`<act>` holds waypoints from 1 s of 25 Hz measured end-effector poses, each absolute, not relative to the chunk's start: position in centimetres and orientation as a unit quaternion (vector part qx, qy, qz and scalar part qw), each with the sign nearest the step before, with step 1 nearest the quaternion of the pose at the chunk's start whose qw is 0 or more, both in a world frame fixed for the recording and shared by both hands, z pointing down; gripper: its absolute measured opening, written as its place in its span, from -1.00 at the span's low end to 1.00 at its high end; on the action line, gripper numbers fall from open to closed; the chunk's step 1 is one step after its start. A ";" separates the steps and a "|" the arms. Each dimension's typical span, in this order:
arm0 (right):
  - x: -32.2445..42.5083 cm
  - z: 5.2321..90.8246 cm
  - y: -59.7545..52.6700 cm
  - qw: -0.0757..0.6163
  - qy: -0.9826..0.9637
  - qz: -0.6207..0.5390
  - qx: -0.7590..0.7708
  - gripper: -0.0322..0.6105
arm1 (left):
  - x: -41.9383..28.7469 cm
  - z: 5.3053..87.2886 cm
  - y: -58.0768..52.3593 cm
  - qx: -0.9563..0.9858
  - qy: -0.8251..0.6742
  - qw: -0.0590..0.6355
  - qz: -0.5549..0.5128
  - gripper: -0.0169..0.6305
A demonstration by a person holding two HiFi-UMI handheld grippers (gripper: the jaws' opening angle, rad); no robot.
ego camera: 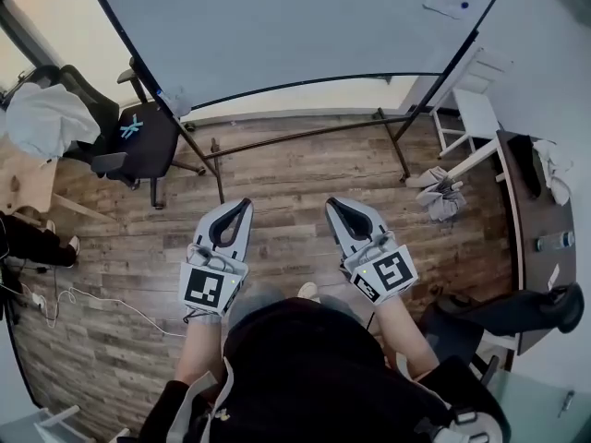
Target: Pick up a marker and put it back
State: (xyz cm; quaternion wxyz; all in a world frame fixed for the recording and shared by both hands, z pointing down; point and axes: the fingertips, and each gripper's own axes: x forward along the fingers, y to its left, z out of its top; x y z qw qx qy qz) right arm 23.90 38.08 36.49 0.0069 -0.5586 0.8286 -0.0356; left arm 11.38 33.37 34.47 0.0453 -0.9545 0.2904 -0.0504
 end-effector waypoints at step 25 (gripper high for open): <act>23.1 41.6 16.2 -0.051 0.824 -0.083 -0.558 -0.84 | 9.6 40.6 10.4 -0.952 0.300 0.003 -0.063 -0.92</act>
